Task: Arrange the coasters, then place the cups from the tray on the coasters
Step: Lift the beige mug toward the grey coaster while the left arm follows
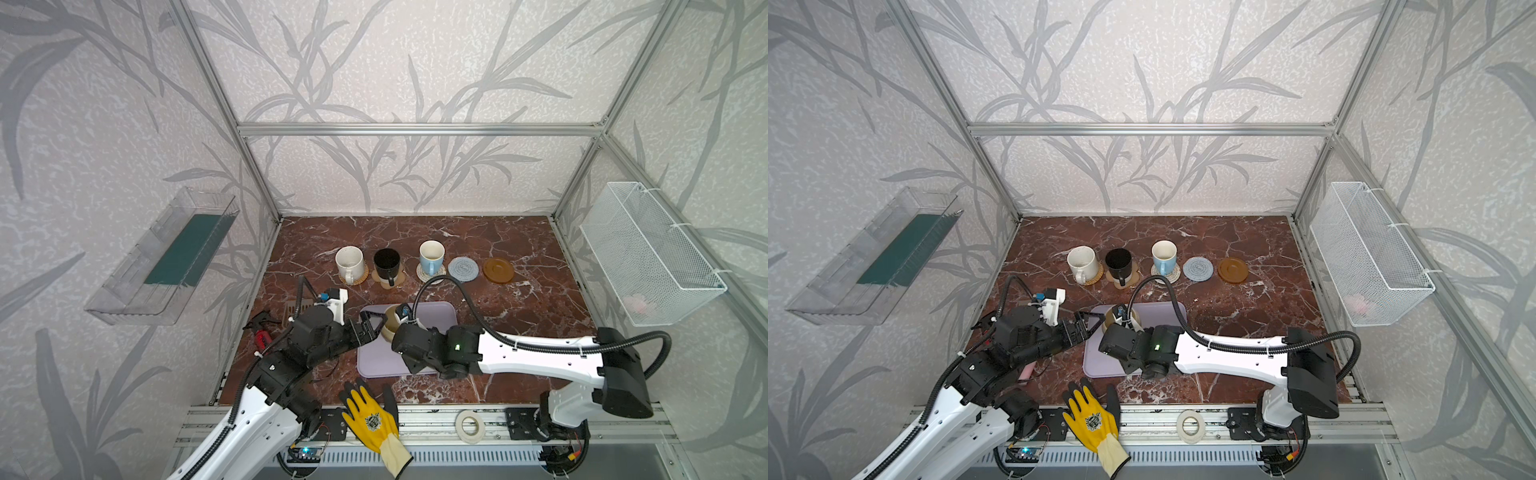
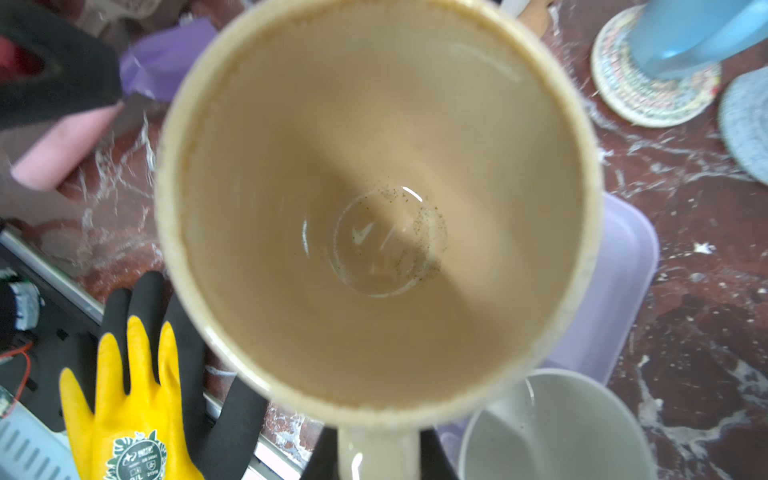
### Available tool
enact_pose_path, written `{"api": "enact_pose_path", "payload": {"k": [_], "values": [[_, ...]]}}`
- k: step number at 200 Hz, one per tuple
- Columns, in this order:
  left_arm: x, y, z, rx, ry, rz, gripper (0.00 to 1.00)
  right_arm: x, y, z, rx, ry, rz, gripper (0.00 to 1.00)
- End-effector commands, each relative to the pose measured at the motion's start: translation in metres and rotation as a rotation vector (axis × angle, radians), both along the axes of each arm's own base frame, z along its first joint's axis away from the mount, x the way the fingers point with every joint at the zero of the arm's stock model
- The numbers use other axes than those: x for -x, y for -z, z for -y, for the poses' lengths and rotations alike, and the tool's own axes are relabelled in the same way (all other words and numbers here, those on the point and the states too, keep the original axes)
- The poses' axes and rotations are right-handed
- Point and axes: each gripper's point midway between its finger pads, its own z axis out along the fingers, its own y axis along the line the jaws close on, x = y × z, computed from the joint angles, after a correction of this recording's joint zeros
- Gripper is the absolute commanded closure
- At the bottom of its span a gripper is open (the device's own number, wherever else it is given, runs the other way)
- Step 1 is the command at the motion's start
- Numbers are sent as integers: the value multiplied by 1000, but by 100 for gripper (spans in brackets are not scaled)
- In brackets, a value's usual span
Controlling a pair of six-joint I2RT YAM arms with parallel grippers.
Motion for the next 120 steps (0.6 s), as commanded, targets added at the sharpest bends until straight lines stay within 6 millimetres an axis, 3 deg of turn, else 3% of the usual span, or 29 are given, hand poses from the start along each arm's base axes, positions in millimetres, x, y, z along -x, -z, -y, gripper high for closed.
{"api": "enact_pose_path", "payload": {"k": [1,59,92,120], "values": [[-10,-47,12,63,39,124,1,-27,-47,5,-123,70,108,100],[-42,-78,37,101,67,163,1,-63,-71,33,-193,144,137,100],[-60,-81,54,93,97,135,1,-78,-76,47,-223,166,128,100],[-75,-83,66,99,98,136,1,-101,-78,70,-230,223,124,100]]}}
